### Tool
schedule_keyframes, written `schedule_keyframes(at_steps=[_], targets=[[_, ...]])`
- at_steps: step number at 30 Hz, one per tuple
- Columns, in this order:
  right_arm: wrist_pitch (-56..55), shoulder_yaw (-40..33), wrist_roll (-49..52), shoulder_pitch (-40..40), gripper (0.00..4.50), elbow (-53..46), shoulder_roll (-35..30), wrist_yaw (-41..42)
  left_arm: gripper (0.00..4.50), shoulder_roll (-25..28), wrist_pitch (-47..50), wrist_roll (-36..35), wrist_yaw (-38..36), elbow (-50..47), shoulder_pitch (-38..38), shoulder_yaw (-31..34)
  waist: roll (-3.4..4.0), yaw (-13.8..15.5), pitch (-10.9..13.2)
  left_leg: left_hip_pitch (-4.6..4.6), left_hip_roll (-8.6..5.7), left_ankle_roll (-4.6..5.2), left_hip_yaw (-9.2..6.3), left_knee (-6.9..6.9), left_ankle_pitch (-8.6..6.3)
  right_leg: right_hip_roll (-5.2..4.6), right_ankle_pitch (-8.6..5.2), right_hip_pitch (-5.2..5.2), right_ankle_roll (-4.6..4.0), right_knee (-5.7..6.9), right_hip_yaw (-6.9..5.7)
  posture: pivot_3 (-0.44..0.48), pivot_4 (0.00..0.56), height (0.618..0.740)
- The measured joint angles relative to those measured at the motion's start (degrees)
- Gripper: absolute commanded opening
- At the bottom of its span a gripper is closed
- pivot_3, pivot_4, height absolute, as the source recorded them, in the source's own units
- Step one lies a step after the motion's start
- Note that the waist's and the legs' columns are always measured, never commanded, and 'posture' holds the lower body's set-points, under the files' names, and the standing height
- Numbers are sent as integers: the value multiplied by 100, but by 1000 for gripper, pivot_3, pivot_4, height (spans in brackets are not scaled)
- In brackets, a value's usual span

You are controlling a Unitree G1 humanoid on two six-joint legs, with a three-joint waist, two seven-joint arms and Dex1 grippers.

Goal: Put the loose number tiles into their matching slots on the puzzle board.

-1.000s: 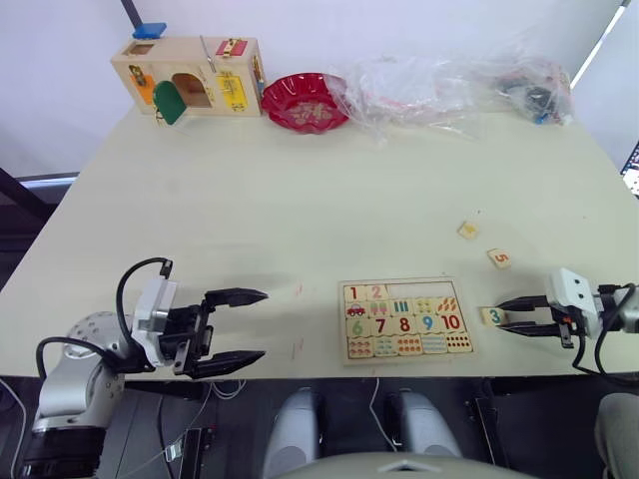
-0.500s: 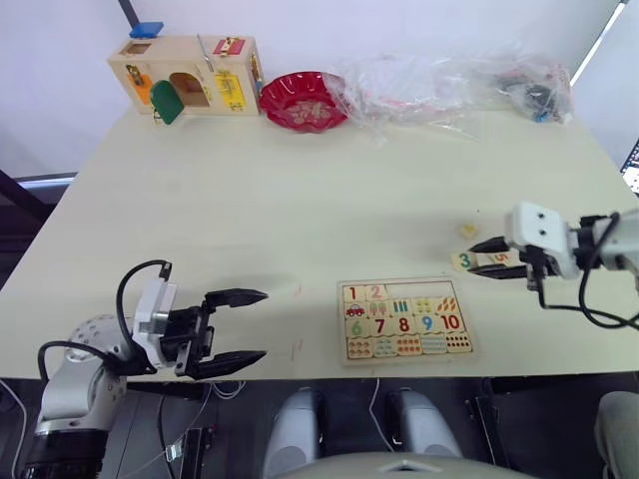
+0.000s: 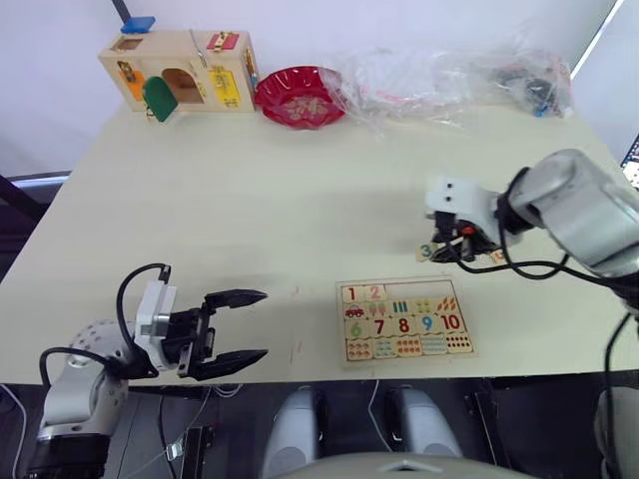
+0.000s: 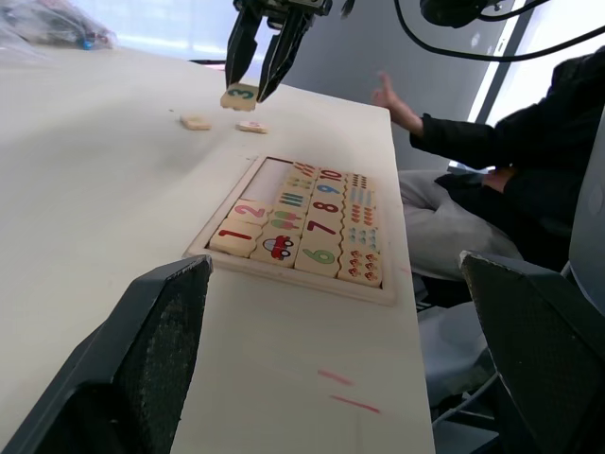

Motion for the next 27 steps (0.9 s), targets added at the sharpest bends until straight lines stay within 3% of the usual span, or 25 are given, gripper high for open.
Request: schedule_keyframes(at_steps=[5,14,27], targets=[[578,378,54,-111,933,6,297,-415,4500,-5,-19,0,82,-39,143,20,0,10,0,1,-4,1,-4,0,0,-1,0,2,0,3,-8,0,150,740],[1182,411,434,93,933,-261,590,-1090,4500,-5,-48,-3,103,-49,271,110,-1,-9,0,9,-2,0,-7,5,1,8,-1,1,0,28,-7,0,150,740],[1331,380,962,284,933,-409,804,-1874,4500,-4,-48,-3,101,-50,247,185,-2,-9,-1,8,-3,0,-7,10,1,9,-1,2,1,29,-7,0,150,740]])
